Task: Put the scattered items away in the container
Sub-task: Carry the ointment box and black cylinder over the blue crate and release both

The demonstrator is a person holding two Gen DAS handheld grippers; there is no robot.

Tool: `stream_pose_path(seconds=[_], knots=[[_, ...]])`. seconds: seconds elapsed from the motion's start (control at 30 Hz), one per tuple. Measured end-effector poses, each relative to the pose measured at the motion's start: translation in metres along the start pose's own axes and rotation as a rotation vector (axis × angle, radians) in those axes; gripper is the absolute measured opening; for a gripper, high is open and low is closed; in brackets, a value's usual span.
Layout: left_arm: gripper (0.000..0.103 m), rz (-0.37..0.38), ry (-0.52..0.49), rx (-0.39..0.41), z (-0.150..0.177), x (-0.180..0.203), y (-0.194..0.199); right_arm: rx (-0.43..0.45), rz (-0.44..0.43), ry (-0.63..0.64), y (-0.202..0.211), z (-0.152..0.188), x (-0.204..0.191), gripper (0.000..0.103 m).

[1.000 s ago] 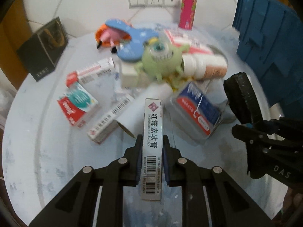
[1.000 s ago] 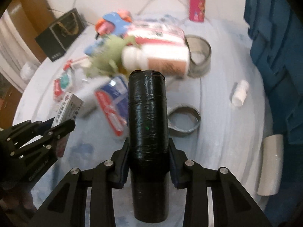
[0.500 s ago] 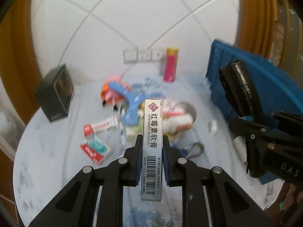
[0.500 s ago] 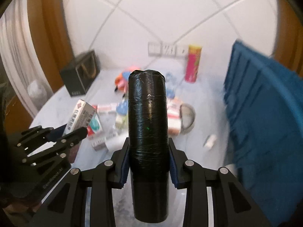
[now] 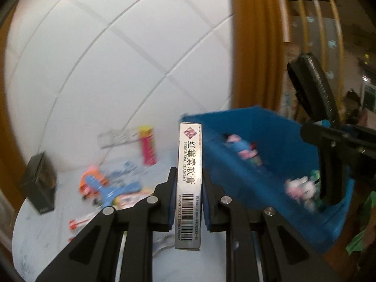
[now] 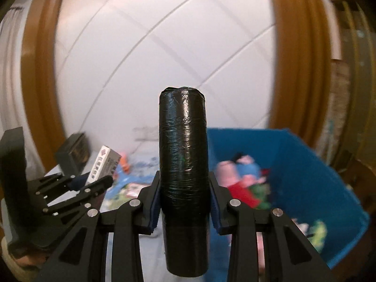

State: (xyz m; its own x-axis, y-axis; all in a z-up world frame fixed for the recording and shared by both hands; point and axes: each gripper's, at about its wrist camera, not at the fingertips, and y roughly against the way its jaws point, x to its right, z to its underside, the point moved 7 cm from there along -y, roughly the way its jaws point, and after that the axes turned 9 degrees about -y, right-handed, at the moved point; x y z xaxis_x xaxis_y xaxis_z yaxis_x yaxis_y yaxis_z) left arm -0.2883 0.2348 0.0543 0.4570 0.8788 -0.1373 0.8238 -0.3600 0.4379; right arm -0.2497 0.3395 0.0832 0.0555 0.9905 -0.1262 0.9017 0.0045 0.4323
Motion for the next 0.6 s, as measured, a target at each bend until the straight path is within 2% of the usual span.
stream_pose_path(seconds=[0.13,0.2,0.3,0.47,0.6], knots=[[0.018,0.050,-0.014,0.013,-0.033,0.079,-0.021,-0.002,0.051,-0.026,-0.001,-0.006,0.083,0.034],[0.018,0.075,-0.016,-0.017,-0.043,0.121,-0.040,-0.015,0.069,-0.034,-0.005,-0.006,0.122,0.034],[0.018,0.071,-0.023,-0.074,-0.048,0.165,-0.062,-0.039,0.101,-0.036,-0.013,-0.004,0.178,0.034],[0.018,0.046,-0.047,-0.134,-0.054,0.211,-0.080,-0.095,0.099,-0.060,-0.025,0.001,0.248,0.034],[0.018,0.025,-0.053,-0.156,-0.054,0.226,-0.088,-0.118,0.070,-0.073,-0.028,0.009,0.275,0.034]])
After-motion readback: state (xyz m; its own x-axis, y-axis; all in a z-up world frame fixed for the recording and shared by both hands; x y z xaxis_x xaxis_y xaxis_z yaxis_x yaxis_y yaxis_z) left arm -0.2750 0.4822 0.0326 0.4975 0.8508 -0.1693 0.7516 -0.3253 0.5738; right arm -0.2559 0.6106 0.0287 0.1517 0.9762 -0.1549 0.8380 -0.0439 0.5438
